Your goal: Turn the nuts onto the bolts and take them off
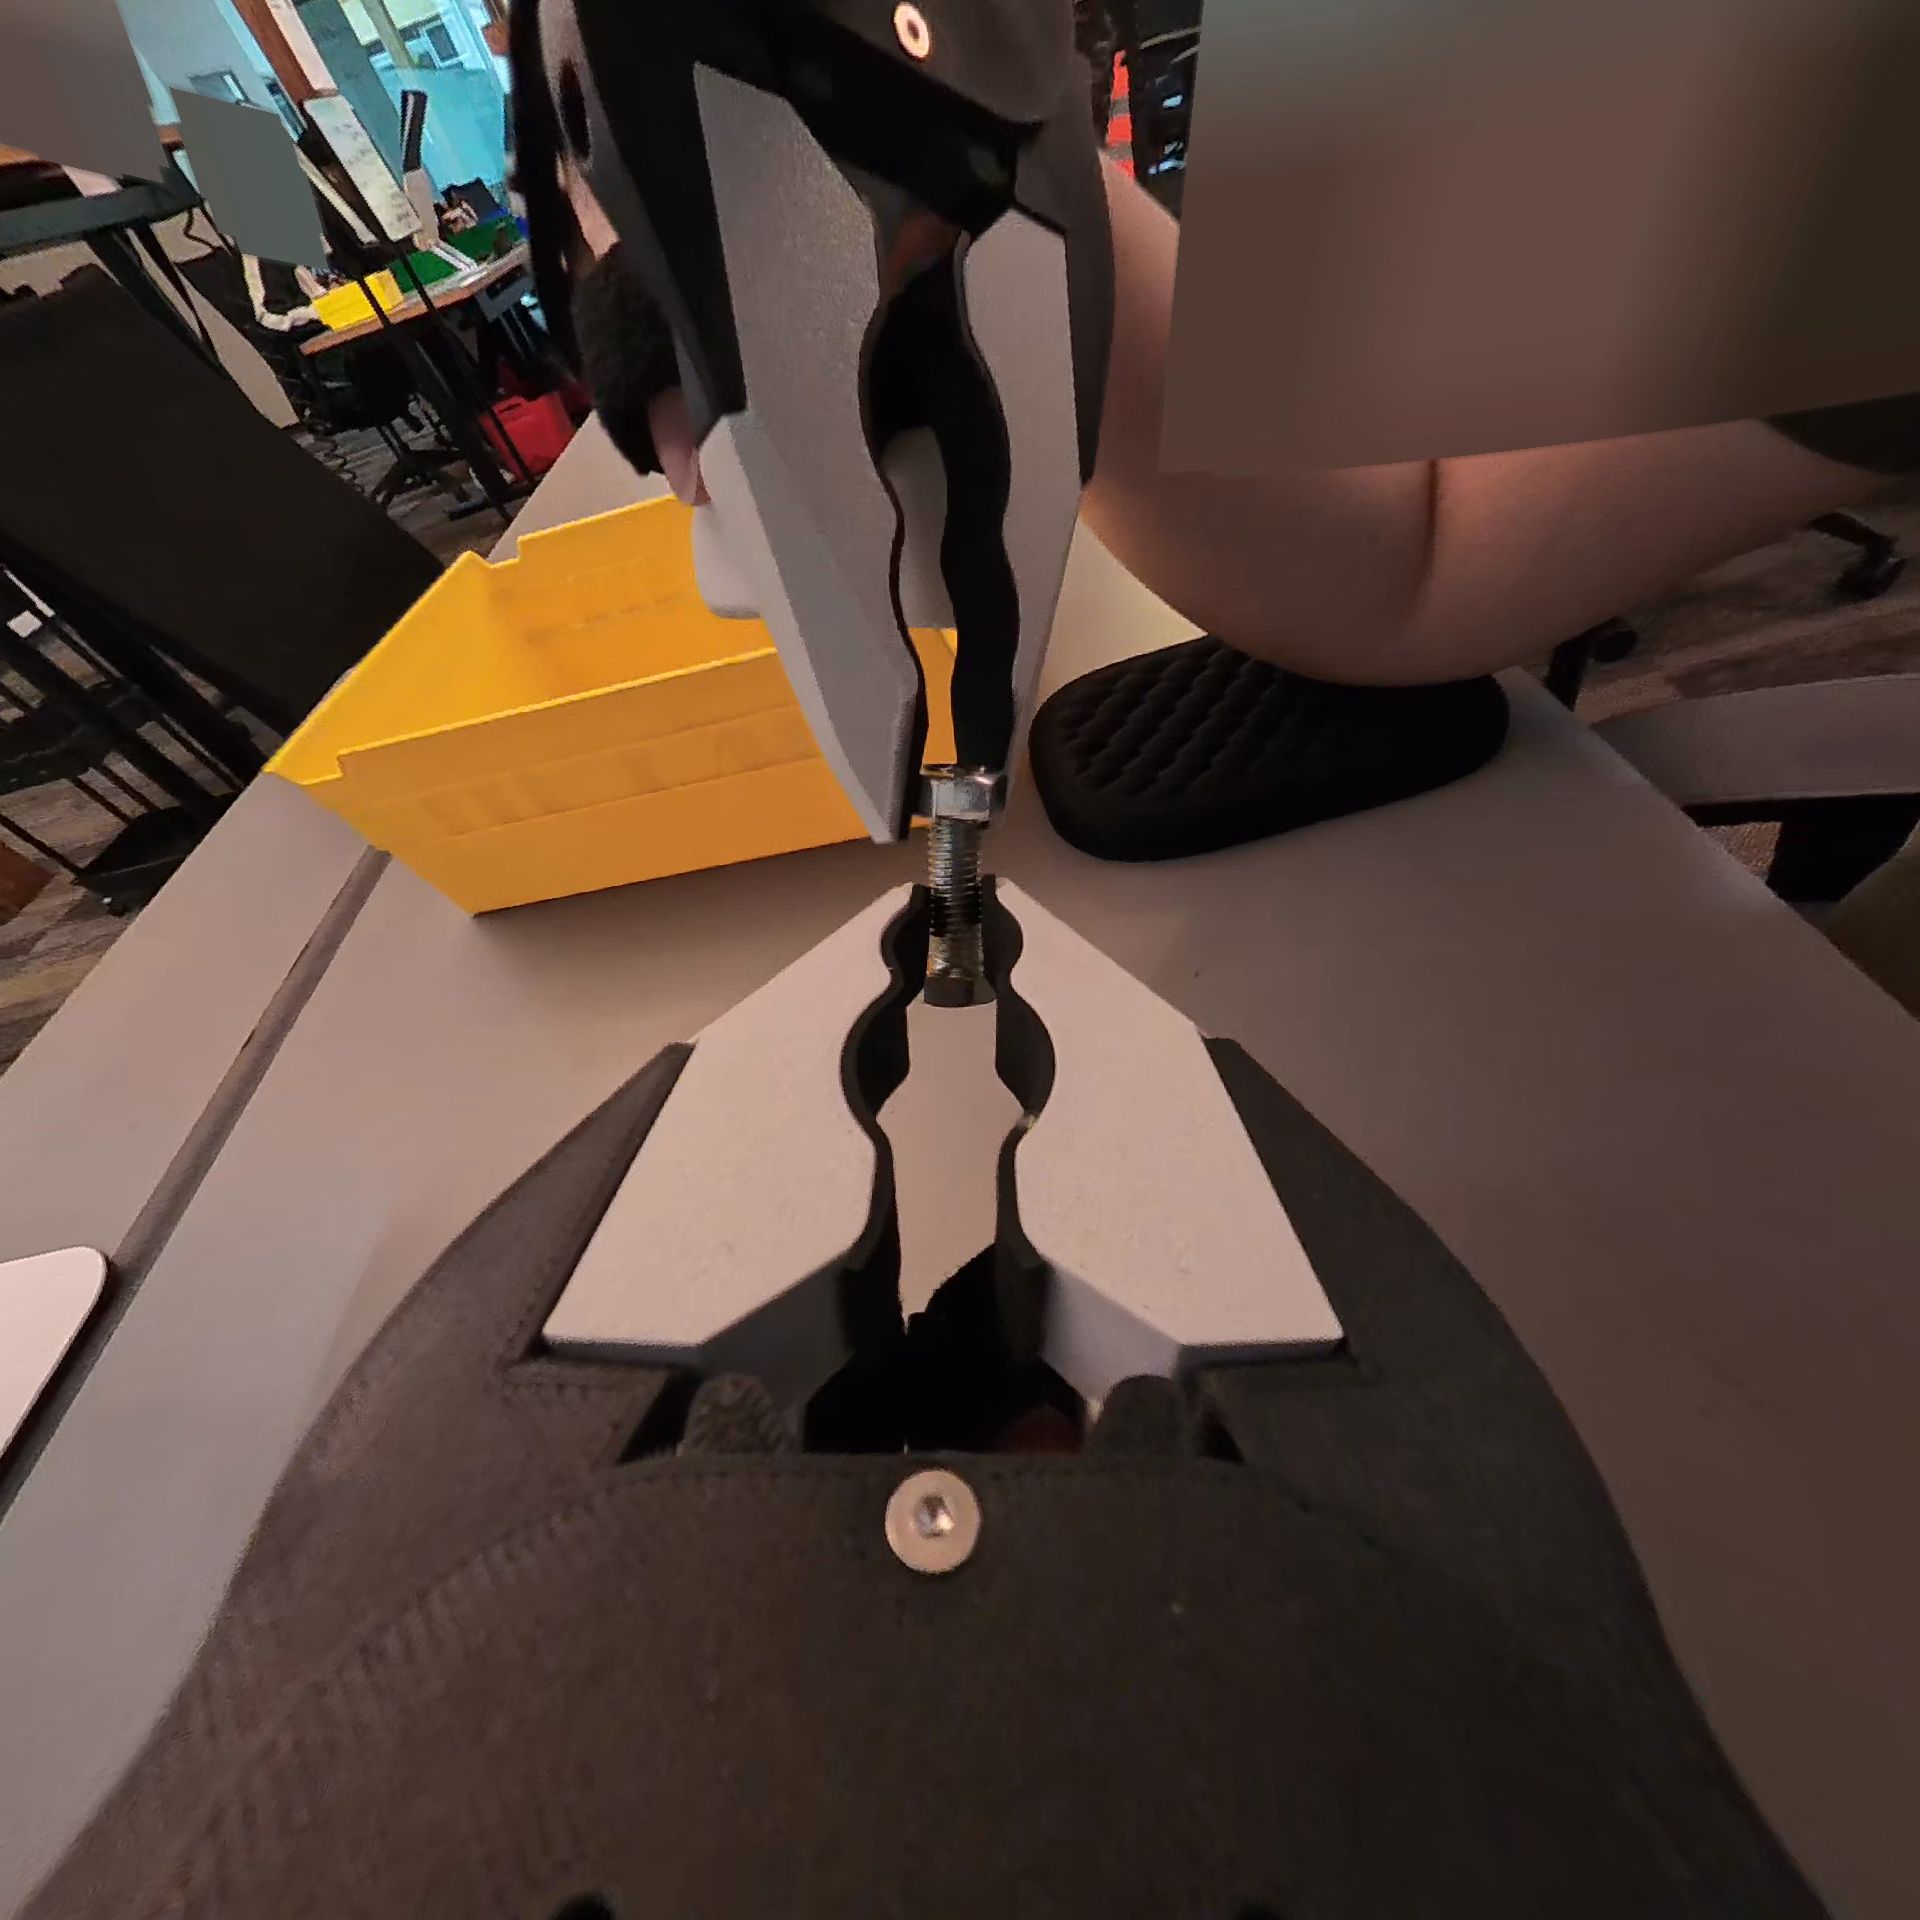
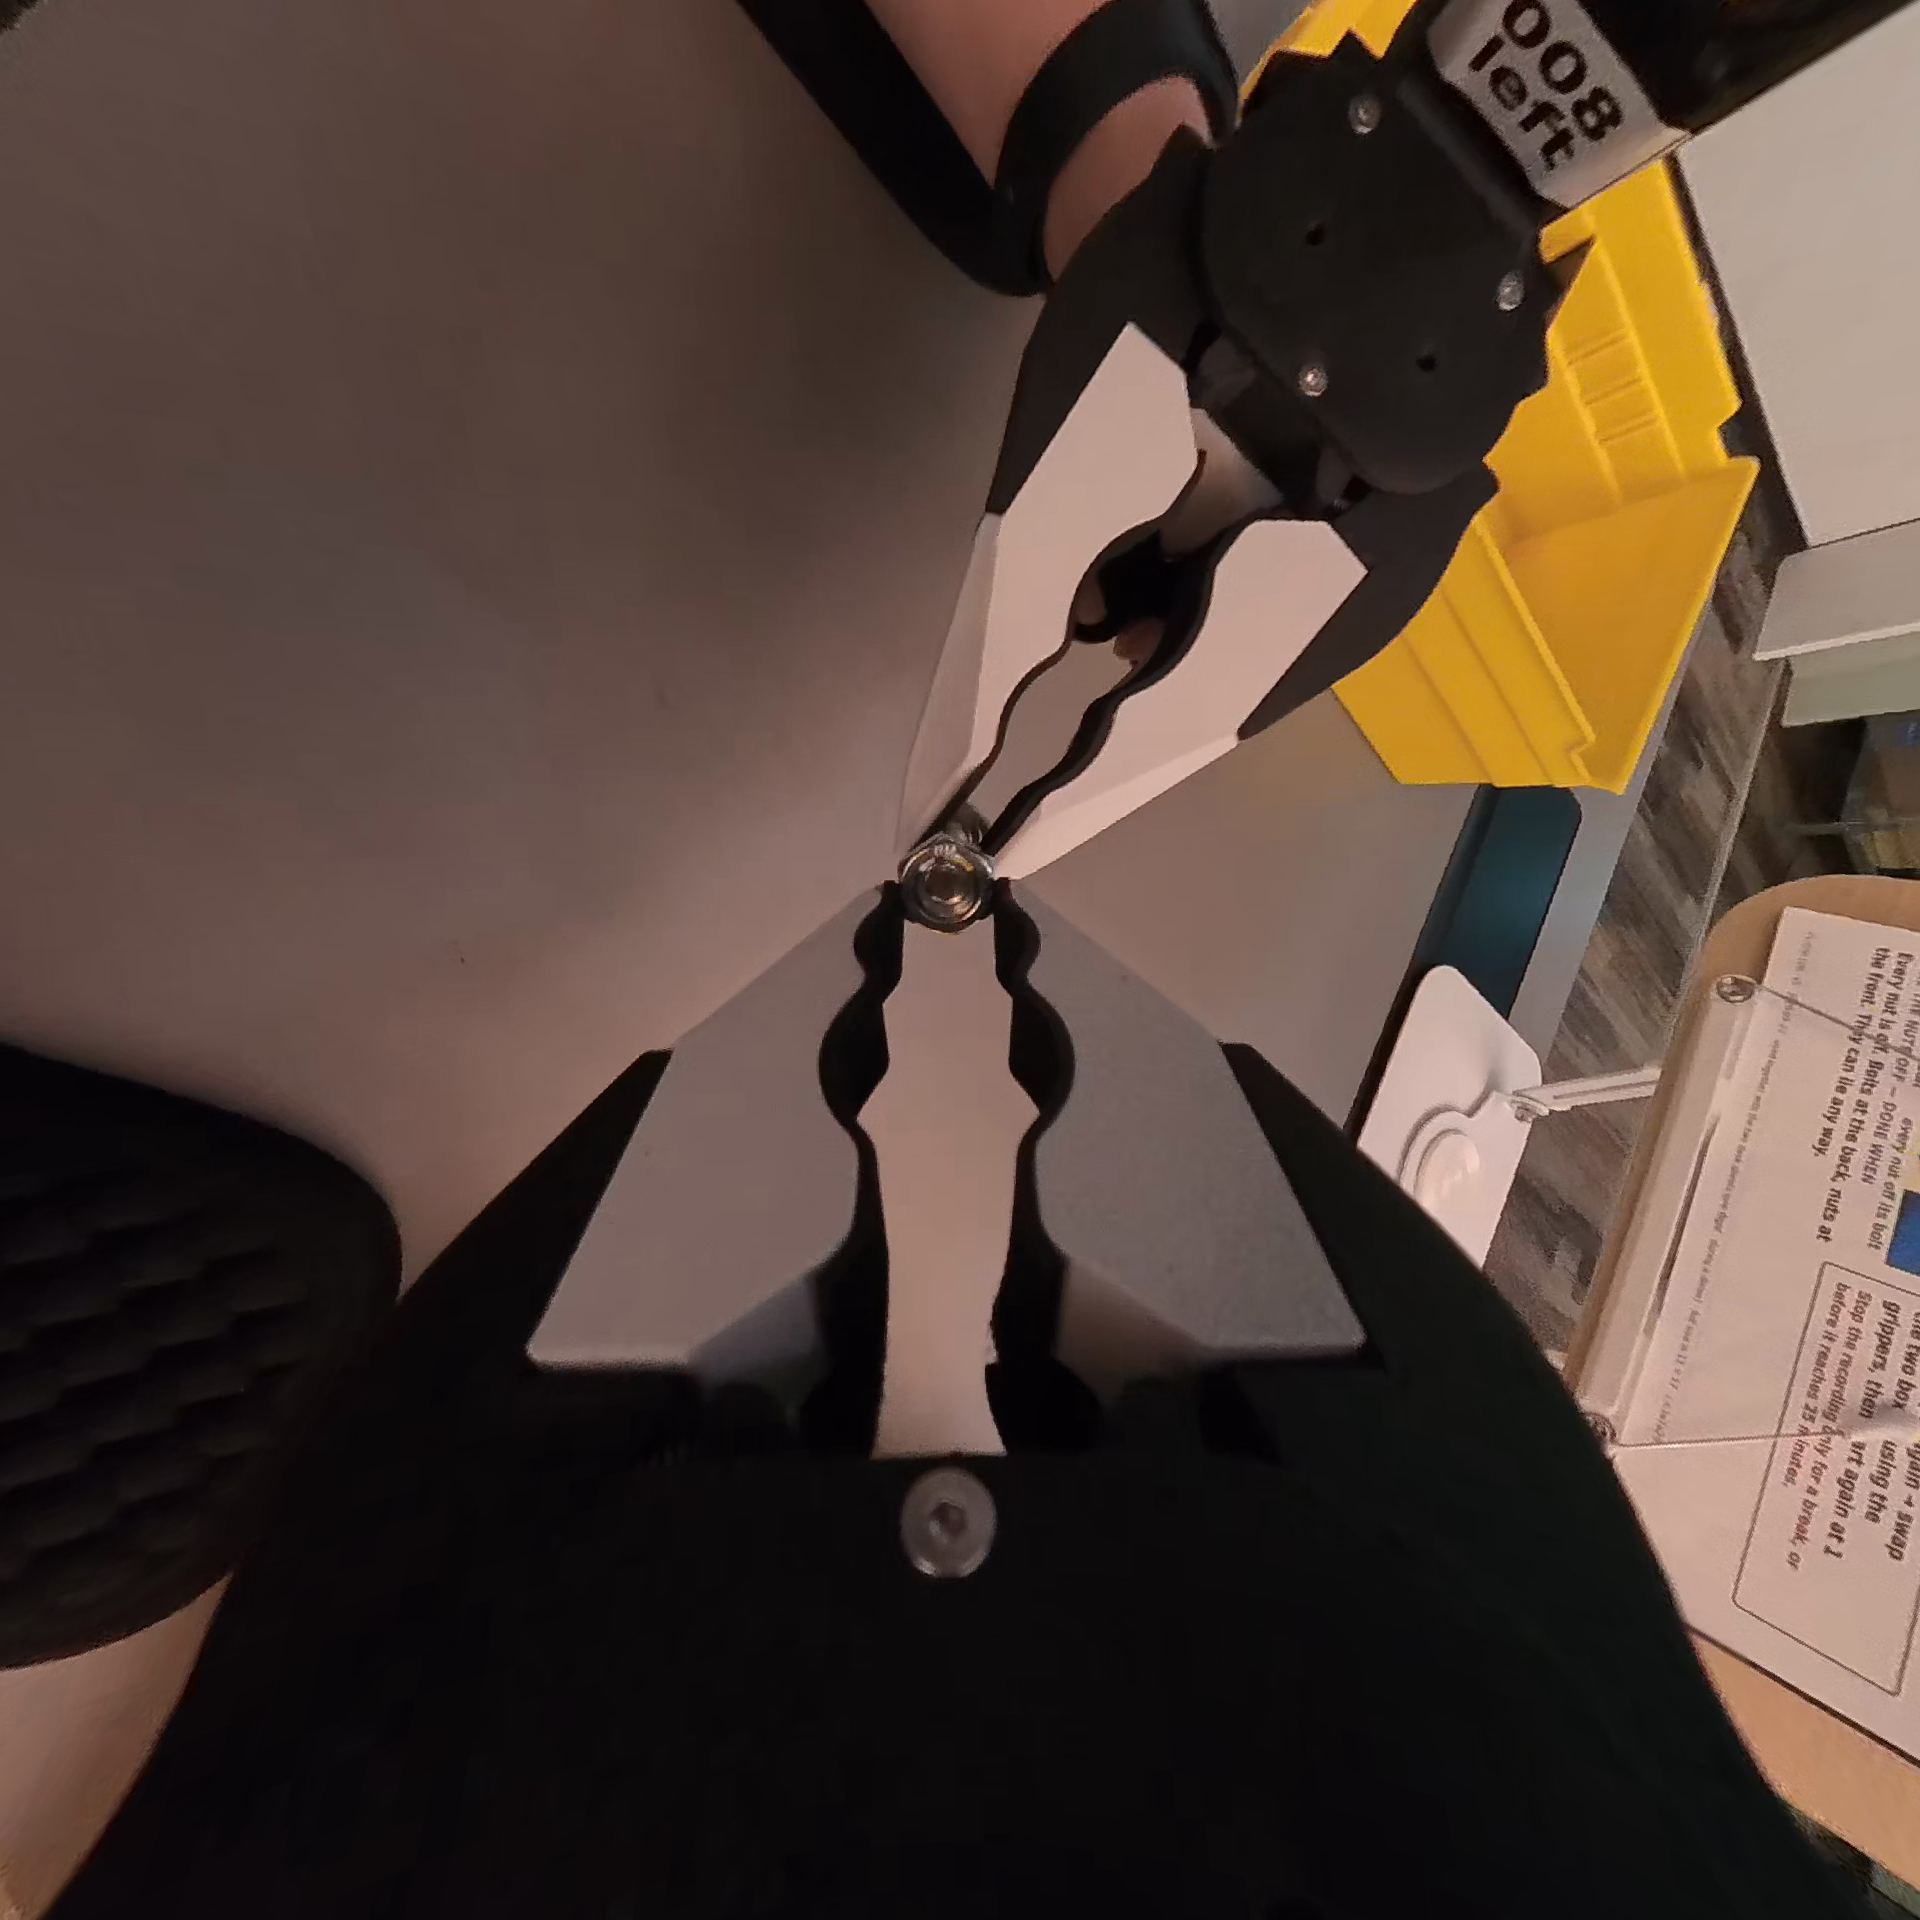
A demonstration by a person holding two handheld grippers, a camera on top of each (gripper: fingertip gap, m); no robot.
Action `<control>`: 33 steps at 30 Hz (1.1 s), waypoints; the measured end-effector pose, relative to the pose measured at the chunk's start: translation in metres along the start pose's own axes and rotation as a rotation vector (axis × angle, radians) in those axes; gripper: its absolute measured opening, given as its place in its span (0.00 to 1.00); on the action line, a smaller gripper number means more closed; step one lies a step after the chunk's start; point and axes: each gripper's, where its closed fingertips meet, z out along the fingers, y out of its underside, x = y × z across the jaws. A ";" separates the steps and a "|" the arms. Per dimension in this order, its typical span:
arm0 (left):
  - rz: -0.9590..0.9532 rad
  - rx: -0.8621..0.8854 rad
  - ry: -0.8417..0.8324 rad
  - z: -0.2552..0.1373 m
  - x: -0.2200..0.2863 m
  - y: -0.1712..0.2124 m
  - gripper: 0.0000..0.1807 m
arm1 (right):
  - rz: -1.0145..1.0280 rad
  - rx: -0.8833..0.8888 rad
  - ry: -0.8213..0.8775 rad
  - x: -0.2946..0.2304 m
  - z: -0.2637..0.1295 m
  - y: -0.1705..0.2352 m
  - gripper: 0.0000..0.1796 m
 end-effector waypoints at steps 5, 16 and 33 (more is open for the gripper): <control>-0.040 0.045 0.001 -0.005 -0.004 -0.007 0.04 | 0.012 0.018 0.032 0.006 -0.004 -0.001 0.09; -0.049 0.032 -0.022 -0.006 -0.009 -0.005 0.04 | 0.012 -0.007 0.043 0.009 -0.002 0.002 0.09; -0.145 0.107 0.075 -0.009 -0.003 -0.013 0.04 | 0.063 0.081 0.027 0.010 -0.004 -0.009 0.09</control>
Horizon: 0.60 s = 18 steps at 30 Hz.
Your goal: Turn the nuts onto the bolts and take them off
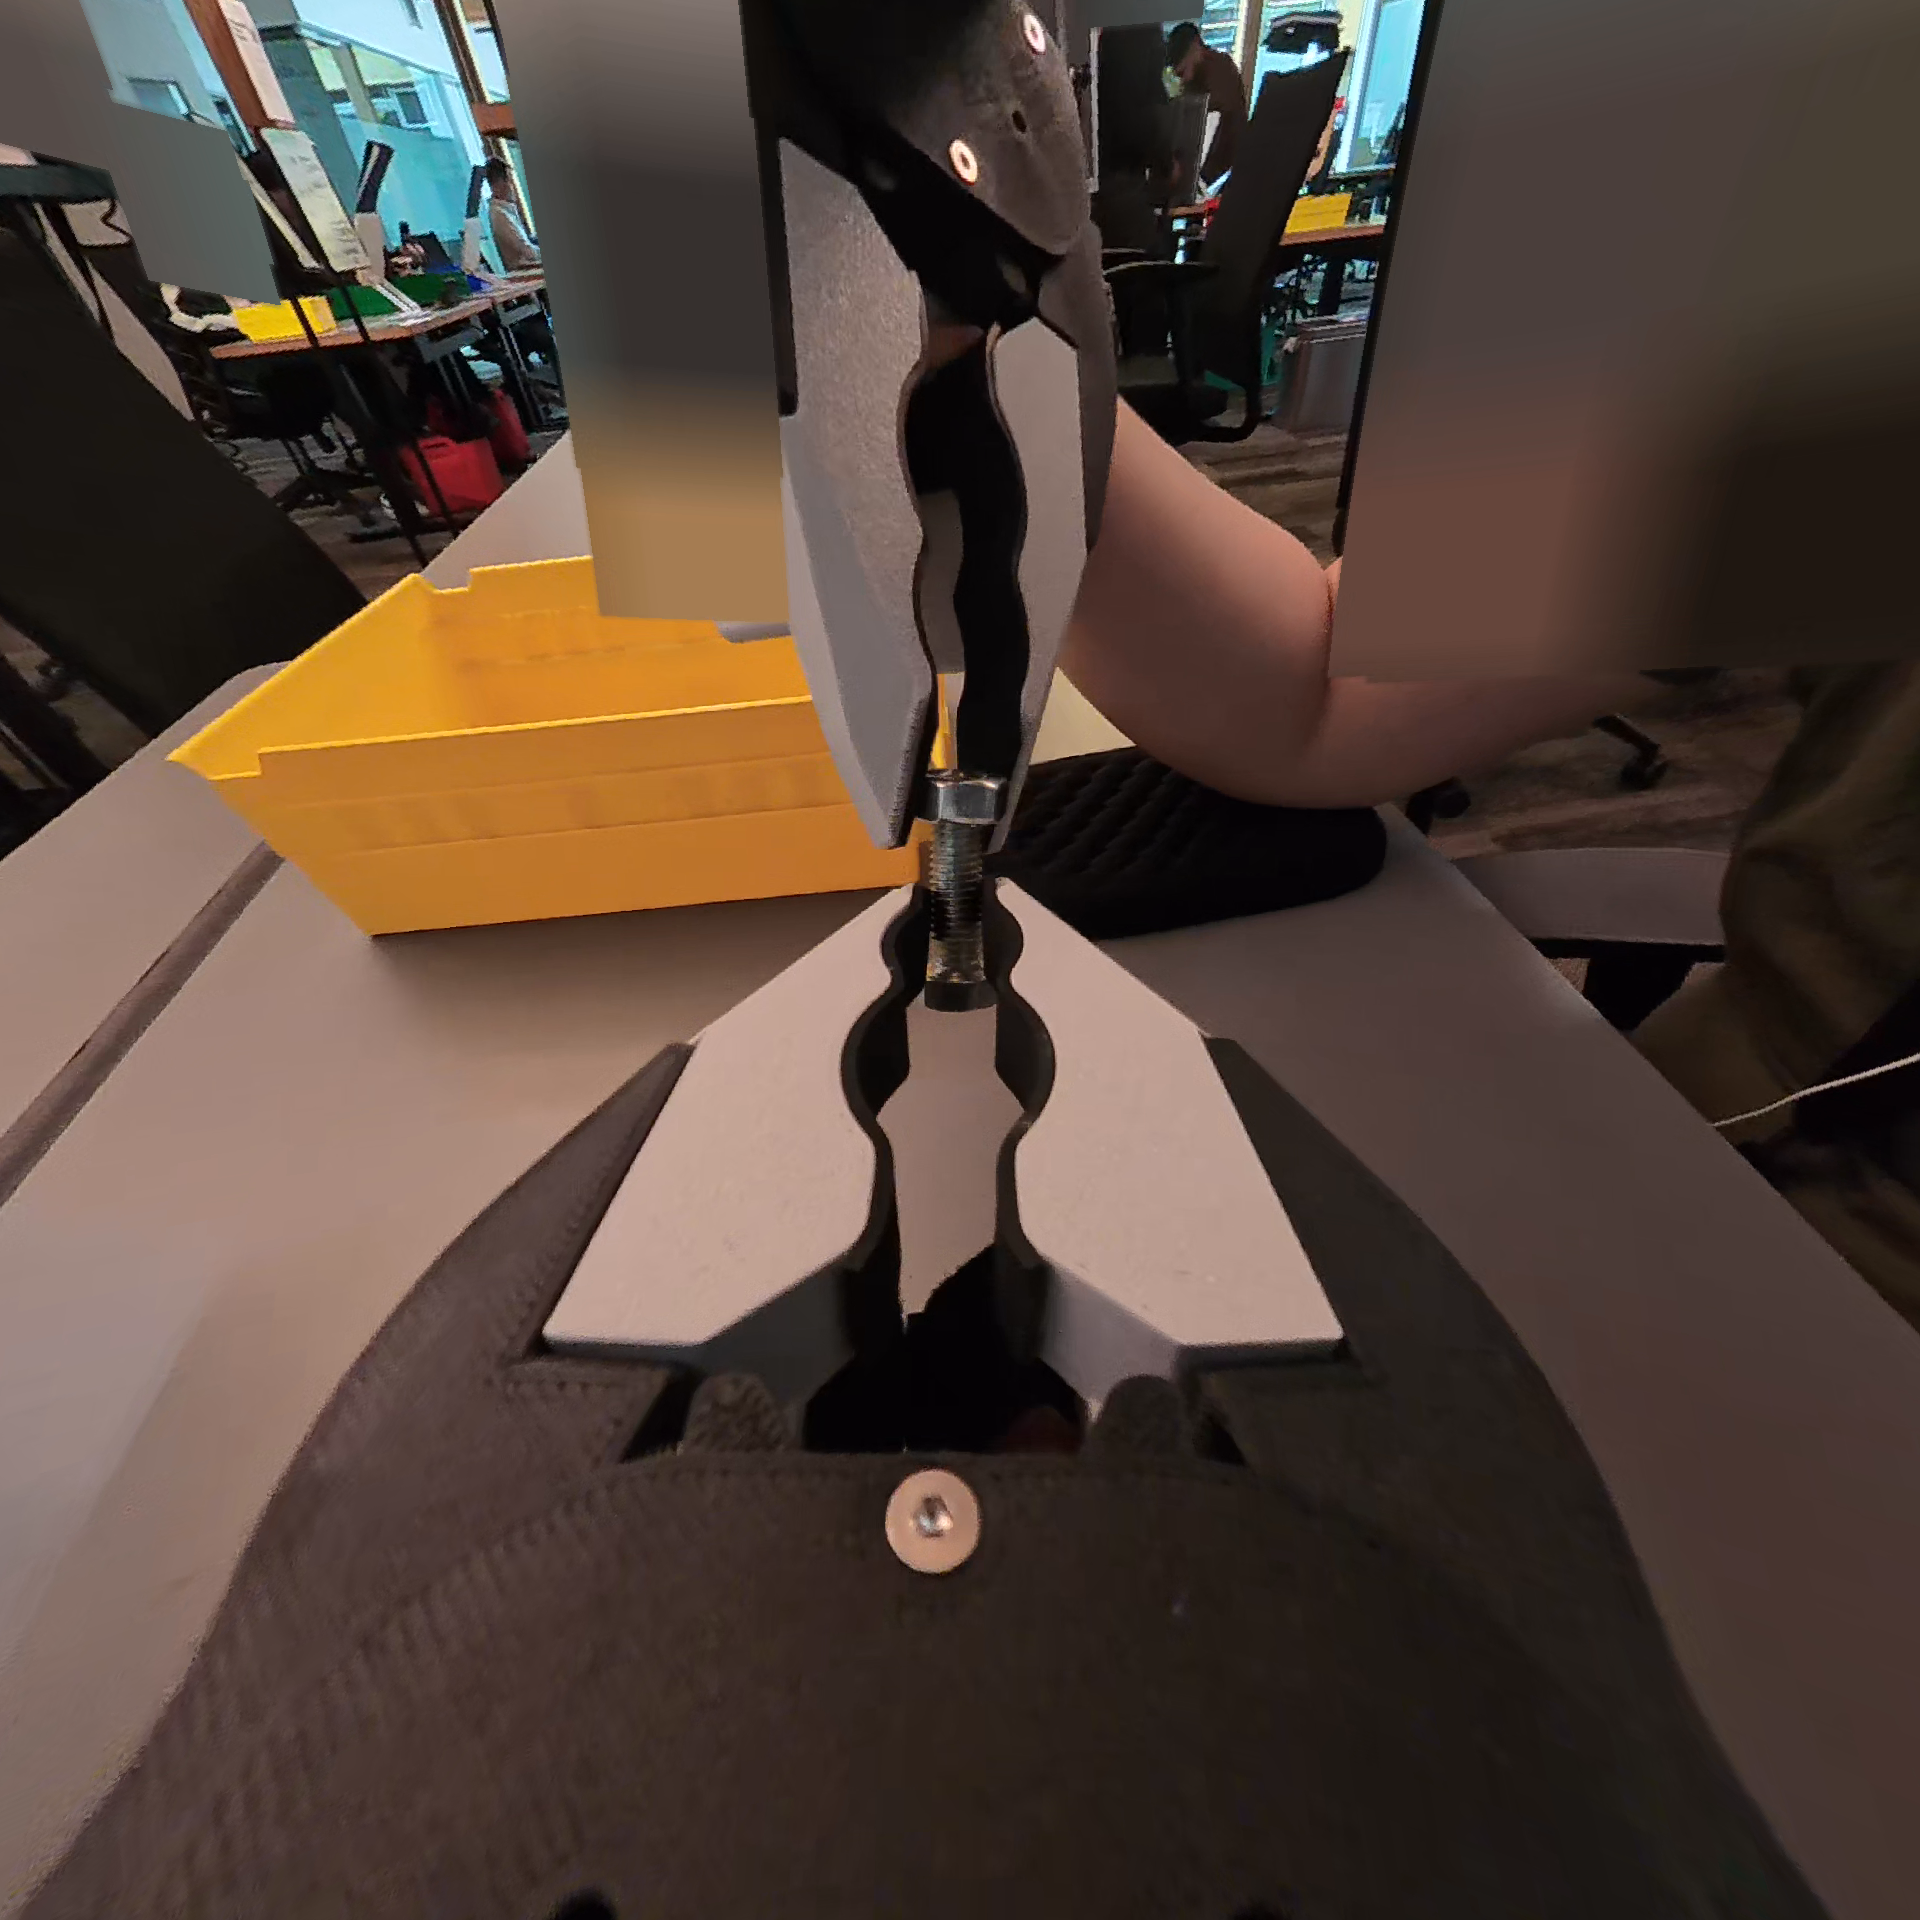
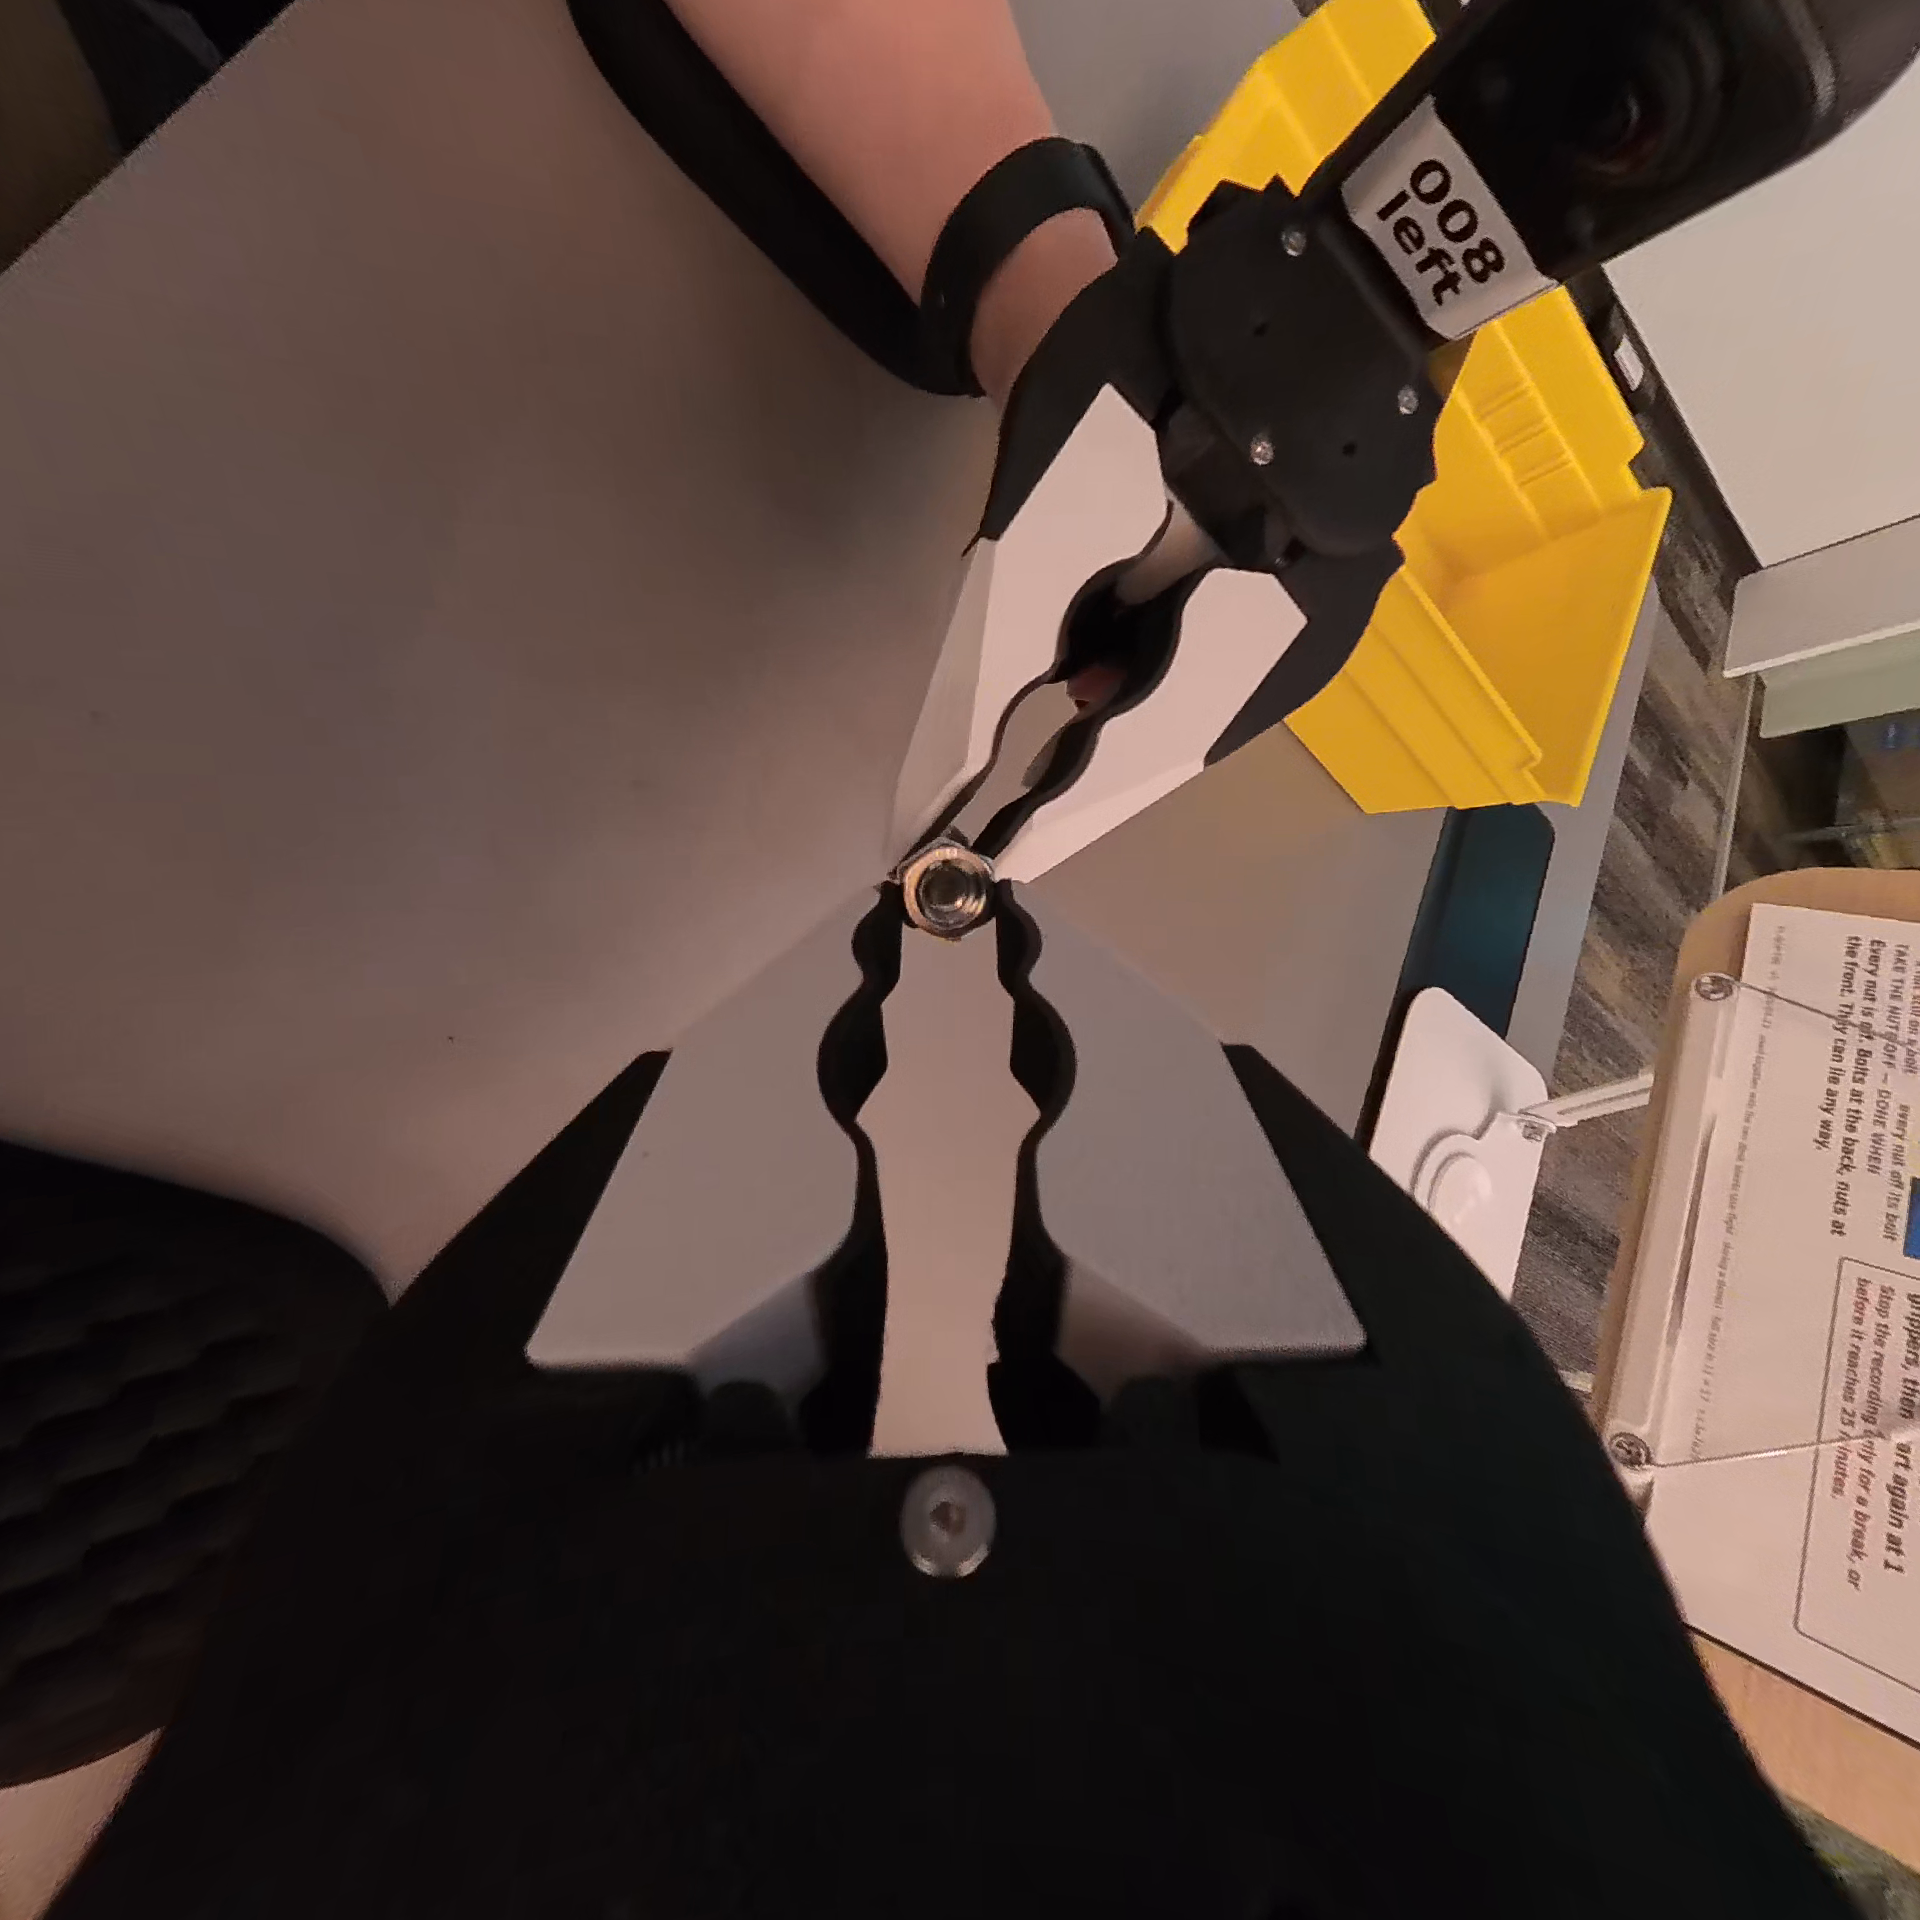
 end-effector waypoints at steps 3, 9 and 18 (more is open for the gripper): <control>-0.017 0.001 -0.007 0.000 -0.002 0.000 0.04 | 0.001 -0.007 0.011 0.002 0.000 0.002 0.10; -0.037 0.000 -0.021 -0.001 -0.006 0.000 0.04 | -0.006 -0.003 0.022 0.004 0.000 0.000 0.13; -0.032 -0.006 -0.023 -0.001 -0.006 0.001 0.04 | 0.004 0.004 0.032 0.005 -0.005 -0.002 0.10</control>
